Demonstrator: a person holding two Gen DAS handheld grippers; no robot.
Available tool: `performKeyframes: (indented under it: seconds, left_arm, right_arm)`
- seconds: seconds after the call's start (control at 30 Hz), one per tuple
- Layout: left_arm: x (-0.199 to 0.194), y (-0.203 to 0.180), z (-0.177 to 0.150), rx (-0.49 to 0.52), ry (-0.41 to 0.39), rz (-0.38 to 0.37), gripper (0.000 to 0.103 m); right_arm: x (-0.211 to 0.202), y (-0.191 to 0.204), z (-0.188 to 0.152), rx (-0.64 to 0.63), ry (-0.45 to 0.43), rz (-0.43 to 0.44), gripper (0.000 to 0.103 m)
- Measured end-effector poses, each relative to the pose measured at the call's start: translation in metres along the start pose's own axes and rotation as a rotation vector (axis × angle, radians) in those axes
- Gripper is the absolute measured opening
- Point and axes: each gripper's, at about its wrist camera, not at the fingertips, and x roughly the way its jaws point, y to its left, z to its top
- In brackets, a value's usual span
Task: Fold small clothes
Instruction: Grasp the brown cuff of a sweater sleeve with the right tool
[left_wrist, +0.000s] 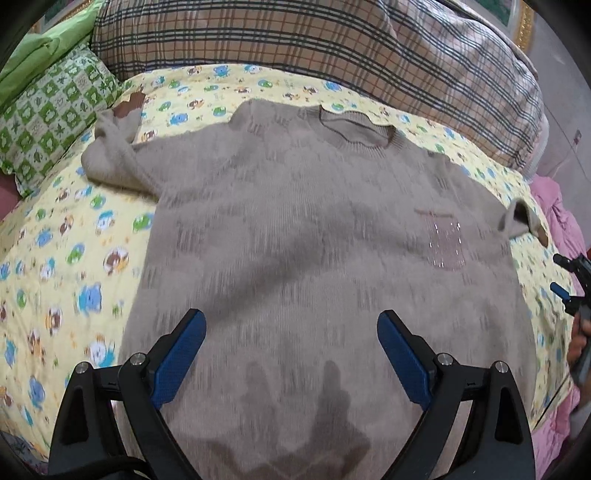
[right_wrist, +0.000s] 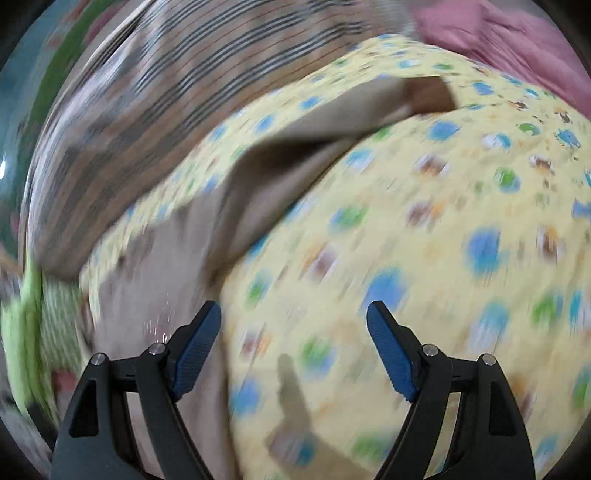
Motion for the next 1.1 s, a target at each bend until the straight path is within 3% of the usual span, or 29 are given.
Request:
performKeyframes:
  seconds: [0.1,0.2,0.3,0.43,0.5,0.53,0.63,0.8,0.97,1.1]
  left_arm:
    - [0.007,-0.002,0.009,-0.001,0.005,0.013,0.095]
    - [0.017,-0.005,0.015,0.001,0.022,0.025,0.095]
    - [0.030,-0.009,0.016,0.004,0.056,0.036,0.095]
    - [0.046,-0.011,0.021,-0.008,0.084,0.045,0.095]
    - [0.052,-0.012,0.025,-0.011,0.086,0.042,0.095]
    - [0.054,-0.013,0.027,-0.014,0.091,0.037,0.095]
    - [0.056,-0.015,0.030,-0.009,0.085,0.015,0.095]
    - [0.058,-0.017,0.024,-0.005,0.113,-0.014,0.095]
    - [0.048,-0.007,0.017,-0.018,0.101,-0.025,0.095]
    - [0.040,0.008,0.012,-0.054,0.094,-0.027,0.095]
  right_arm:
    - [0.008,-0.026,0.047,0.081,-0.055,-0.050,0.079]
    - [0.019,-0.061,0.098,0.210,-0.089,-0.053,0.065]
    - [0.033,-0.086,0.129,0.304,-0.115,-0.097,0.063]
    - [0.042,-0.112,0.156,0.408,-0.158,-0.064,0.062]
    - [0.045,-0.120,0.168,0.412,-0.172,-0.074,0.035]
    - [0.048,-0.121,0.174,0.397,-0.161,-0.104,0.012]
    - [0.044,-0.110,0.176,0.327,-0.163,-0.109,0.011]
    - [0.022,0.000,0.164,-0.046,-0.197,-0.083,0.010]
    - [0.015,0.143,0.119,-0.365,-0.138,0.117,0.010]
    - [0.020,0.254,0.058,-0.570,-0.002,0.335,0.010]
